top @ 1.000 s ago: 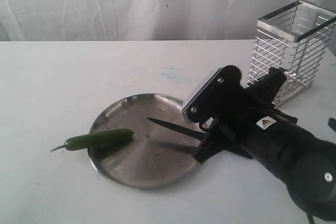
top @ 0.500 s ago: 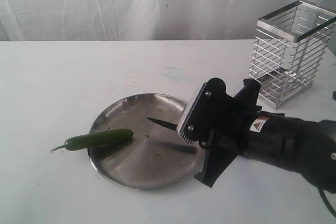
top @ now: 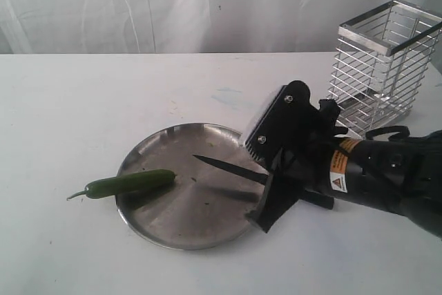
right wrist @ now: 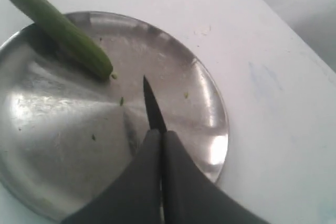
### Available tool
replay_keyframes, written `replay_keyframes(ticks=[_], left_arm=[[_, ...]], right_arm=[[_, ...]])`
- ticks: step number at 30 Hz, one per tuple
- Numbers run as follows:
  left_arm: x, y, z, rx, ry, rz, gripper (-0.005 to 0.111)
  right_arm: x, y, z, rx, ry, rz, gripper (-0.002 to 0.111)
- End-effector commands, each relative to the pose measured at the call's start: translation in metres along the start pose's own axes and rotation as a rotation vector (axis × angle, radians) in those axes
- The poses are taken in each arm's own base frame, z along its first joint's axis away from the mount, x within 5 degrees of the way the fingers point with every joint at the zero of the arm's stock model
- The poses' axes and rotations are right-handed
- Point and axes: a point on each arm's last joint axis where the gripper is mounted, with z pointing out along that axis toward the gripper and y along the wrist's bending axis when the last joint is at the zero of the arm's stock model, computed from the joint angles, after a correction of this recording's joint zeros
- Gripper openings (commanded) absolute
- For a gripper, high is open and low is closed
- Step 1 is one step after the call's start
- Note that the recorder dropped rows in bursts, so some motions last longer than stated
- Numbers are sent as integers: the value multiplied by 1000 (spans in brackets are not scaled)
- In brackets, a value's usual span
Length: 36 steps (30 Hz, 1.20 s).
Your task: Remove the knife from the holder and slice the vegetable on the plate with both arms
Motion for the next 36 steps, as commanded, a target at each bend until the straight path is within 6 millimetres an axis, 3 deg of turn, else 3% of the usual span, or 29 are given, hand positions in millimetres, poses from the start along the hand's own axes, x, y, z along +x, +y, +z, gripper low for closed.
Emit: replay_keyframes(ticks=[1,4,7,10,13,16,18,19,21,22,36], left_arm=[[0,0,0,7,0,7,0],[0,0,0,7,0,7,0],[0,0,0,7,0,7,0],[0,0,0,7,0,7,0],[0,0,0,7,0,7,0],[0,0,0,7,0,7,0],[0,0,0,7,0,7,0],[0,0,0,7,0,7,0],[0,0,0,7,0,7,0],[0,0,0,7,0,7,0],[0,0,0,7,0,7,0]], right_arm=[[18,-5,0,-3,229,-134,0],[26,-13,0,-15,434,-306,0],[28,-20,4,-6,496,-392,0],[30,-34,4,127,532,-380,0],[32,-44,2,300,541,-166,0],[30,-38,3,284,531,-115,3],[26,-27,6,255,520,-129,19],[27,-23,8,254,539,-142,34],[37,-17,11,241,588,-135,53],[41,-13,15,213,595,-107,55],[62,6,43,63,610,-69,55]])
